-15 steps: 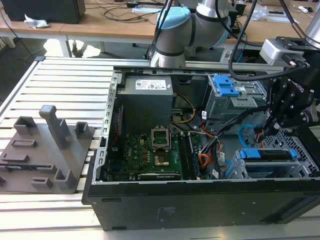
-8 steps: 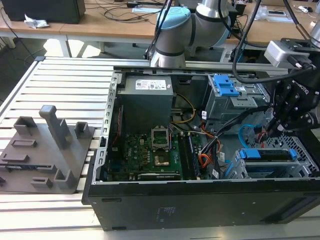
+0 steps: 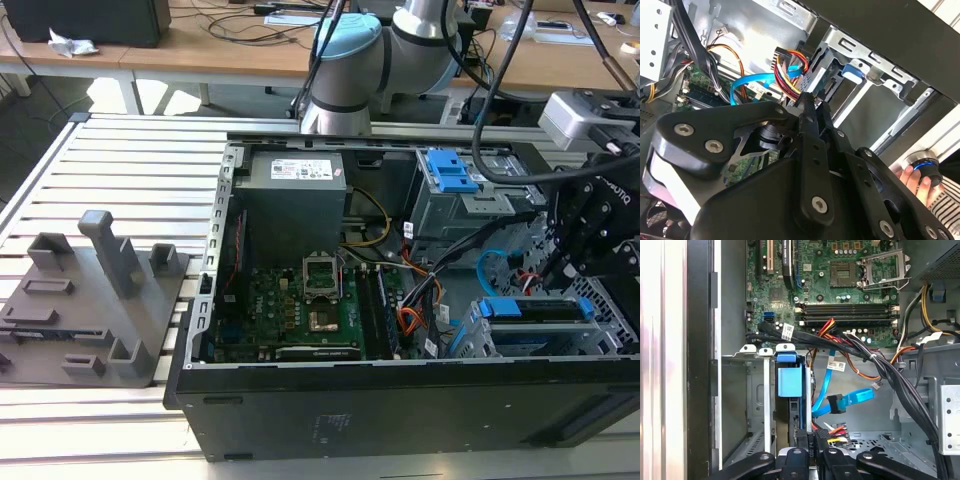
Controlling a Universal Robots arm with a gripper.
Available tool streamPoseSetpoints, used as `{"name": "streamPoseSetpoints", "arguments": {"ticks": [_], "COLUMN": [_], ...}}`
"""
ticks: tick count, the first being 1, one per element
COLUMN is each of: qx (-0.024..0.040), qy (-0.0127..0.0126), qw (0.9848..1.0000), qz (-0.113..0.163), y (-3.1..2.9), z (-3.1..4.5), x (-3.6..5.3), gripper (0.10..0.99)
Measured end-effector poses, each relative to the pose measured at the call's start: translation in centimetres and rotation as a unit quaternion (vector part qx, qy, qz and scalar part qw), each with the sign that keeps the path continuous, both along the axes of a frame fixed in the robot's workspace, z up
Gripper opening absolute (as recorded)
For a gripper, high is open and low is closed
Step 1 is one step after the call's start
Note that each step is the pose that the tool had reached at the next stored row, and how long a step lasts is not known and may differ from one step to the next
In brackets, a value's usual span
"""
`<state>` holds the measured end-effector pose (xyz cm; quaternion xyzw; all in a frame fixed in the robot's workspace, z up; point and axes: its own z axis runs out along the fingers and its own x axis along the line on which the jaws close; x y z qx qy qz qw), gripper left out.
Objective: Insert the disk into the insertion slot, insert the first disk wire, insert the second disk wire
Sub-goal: 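Insert the first disk wire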
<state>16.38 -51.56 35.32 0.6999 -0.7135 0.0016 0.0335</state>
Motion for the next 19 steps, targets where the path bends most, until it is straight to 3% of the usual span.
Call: {"name": "streamPoseSetpoints", "arguments": {"ticks": [6,19], "qx": [0.0000,0.0000], "qy": [0.0000,0.0000], "qw": [1.0000,1.0000], "qz": [0.000,0.000], "y": [-0.31,-0.81], "z": [-0.07,-1.04], "x": [0.00,0.07], "gripper": [0.176,0.176]}}
